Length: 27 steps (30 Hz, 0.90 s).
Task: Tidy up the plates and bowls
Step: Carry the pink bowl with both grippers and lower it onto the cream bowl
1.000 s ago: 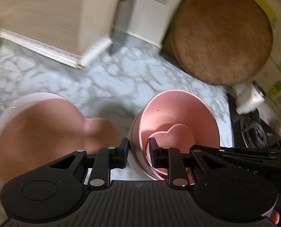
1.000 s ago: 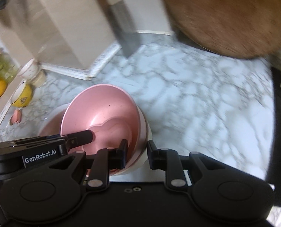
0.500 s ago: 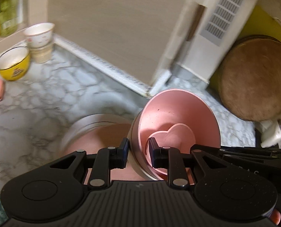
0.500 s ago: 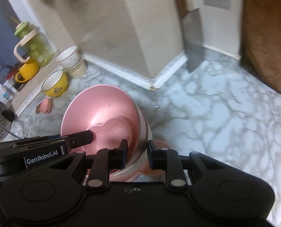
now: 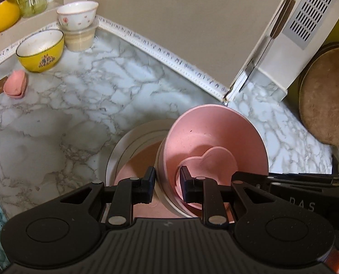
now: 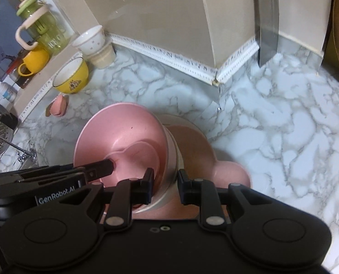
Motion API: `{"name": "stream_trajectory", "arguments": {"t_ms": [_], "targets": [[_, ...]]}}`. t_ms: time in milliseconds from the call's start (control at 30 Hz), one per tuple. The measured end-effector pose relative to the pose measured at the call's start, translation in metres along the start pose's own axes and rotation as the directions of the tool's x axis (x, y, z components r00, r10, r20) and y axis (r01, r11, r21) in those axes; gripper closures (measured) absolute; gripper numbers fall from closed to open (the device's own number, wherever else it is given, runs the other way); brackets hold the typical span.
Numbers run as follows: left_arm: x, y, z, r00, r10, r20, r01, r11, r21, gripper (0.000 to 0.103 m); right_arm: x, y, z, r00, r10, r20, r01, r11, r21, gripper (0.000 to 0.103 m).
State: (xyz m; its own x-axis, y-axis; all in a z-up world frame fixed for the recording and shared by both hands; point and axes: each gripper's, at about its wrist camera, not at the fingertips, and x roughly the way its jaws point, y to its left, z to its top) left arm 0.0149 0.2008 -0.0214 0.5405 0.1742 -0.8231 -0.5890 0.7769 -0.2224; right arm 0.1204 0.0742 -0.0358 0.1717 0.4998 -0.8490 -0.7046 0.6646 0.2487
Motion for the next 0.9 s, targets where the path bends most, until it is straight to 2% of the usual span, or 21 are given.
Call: {"name": "stream_trajectory", "arguments": {"t_ms": [633,900], "targets": [[0.021,0.005,-0.002,0.999,-0.001,-0.033,0.001,1.0,-0.002,0.081,0.019,-0.001,-0.002,0.999,-0.024,-0.042,0.024,1.0,0.004,0.08],[0.024,0.011,0.0,0.998,-0.033,-0.045,0.032,0.999,-0.026,0.081,0.019,0.0,-0.001,0.999,-0.03,-0.034,0.03,0.999,0.014,0.077]]}}
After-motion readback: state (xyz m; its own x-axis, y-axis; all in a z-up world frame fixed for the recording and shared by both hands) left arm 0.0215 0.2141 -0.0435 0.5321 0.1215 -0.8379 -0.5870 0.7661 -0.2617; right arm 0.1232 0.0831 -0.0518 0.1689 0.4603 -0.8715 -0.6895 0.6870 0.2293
